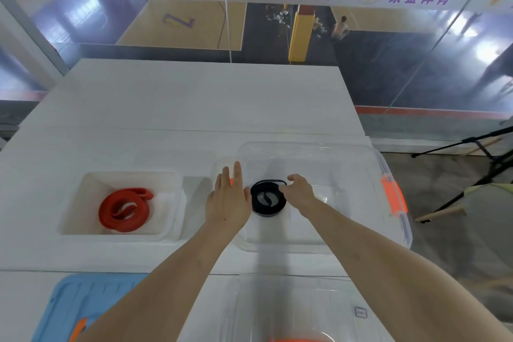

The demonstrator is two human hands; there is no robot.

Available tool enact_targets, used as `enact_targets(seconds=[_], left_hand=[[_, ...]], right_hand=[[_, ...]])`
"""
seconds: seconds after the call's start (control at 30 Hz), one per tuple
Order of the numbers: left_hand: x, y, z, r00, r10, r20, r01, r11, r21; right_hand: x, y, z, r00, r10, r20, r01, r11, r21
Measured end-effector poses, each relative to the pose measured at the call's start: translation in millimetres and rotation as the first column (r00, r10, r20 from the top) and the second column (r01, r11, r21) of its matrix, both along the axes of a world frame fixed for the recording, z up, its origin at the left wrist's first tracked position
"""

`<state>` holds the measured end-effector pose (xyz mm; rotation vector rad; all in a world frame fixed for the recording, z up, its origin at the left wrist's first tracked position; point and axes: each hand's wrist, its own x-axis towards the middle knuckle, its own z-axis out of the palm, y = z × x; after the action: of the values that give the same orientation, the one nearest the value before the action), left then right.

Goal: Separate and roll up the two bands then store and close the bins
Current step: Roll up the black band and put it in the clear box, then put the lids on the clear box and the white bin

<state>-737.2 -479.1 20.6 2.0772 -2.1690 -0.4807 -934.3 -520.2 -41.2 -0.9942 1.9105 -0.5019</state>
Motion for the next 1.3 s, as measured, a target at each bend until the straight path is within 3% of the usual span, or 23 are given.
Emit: enact_targets(seconds=[0.17, 0.3, 0.47, 0.67, 0.83, 1.0, 1.3], left_hand=[[4, 32, 25, 0.997, -0.053, 0.055, 0.055, 0.998, -0.023], [11, 79, 39, 0.988, -0.144, 0.062, 0.150, 0.984, -0.099], [18, 157, 49, 0.973, -0.223, 0.068, 0.230, 0.963, -0.143], [28, 248, 24, 0.967, -0.253, 0.015, 0.254, 0.965, -0.059], [42, 299, -34, 0.953, -0.282, 0.106, 0.261, 0.949, 0.178], [39, 308, -69, 0.978, -0.177, 0.107, 0.127, 0.923, 0.363], [33, 288, -118, 0.983, 0.178, -0.030, -0.143, 0.869, 0.473]], right_hand=[[-1, 42, 58, 0.969, 0.161, -0.190, -0.185, 0.976, -0.114], [2, 100, 102, 0.856, 0.256, -0.450, -0.367, 0.912, -0.181], [9, 194, 133, 0.765, 0.197, -0.614, -0.436, 0.859, -0.267], [-6, 325, 96, 0.758, 0.164, -0.631, -0.381, 0.897, -0.224], [-41, 397, 44, 0.778, 0.209, -0.592, -0.263, 0.965, -0.005], [-68, 413, 3, 0.788, 0.250, -0.563, -0.230, 0.967, 0.108], [-97, 415, -62, 0.871, 0.172, -0.460, -0.094, 0.978, 0.187]])
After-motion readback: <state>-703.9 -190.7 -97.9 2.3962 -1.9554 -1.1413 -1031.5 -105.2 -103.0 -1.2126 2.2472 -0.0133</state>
